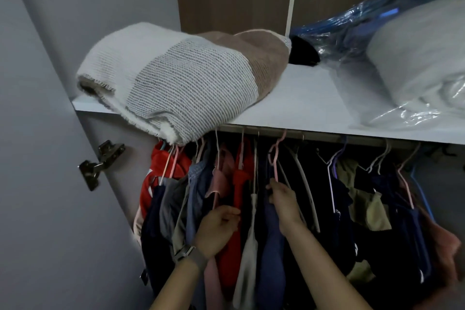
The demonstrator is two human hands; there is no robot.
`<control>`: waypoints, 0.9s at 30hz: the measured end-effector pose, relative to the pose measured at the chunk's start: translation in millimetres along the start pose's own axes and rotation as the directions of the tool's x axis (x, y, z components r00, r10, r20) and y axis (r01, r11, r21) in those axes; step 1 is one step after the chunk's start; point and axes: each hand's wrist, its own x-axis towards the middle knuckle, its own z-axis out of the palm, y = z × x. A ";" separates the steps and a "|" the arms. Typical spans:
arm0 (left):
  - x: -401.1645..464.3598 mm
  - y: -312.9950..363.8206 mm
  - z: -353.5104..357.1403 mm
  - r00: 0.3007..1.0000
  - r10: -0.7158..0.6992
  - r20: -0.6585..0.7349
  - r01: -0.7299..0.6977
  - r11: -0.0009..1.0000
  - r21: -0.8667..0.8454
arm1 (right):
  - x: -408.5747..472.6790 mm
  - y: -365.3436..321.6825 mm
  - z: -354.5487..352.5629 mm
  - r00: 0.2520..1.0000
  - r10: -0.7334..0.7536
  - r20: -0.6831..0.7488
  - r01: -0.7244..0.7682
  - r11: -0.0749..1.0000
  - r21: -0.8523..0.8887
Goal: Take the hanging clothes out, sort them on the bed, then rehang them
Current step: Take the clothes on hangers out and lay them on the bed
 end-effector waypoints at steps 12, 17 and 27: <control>63.6 26.6 56.7 0.977 0.207 -0.048 -0.208 0.978 -0.013 | -34.8 -28.0 -55.0 0.985 -0.175 0.007 0.175 0.983 -0.058; 107.3 9.0 73.5 0.997 0.060 -0.049 -0.062 0.997 -0.050 | -57.2 -16.6 -72.0 0.984 -0.179 -0.009 0.178 0.982 -0.068; 119.1 39.7 68.2 0.957 -0.238 0.164 0.269 0.940 -0.208 | -67.0 -17.0 -90.4 0.979 -0.196 -0.047 0.187 0.971 -0.148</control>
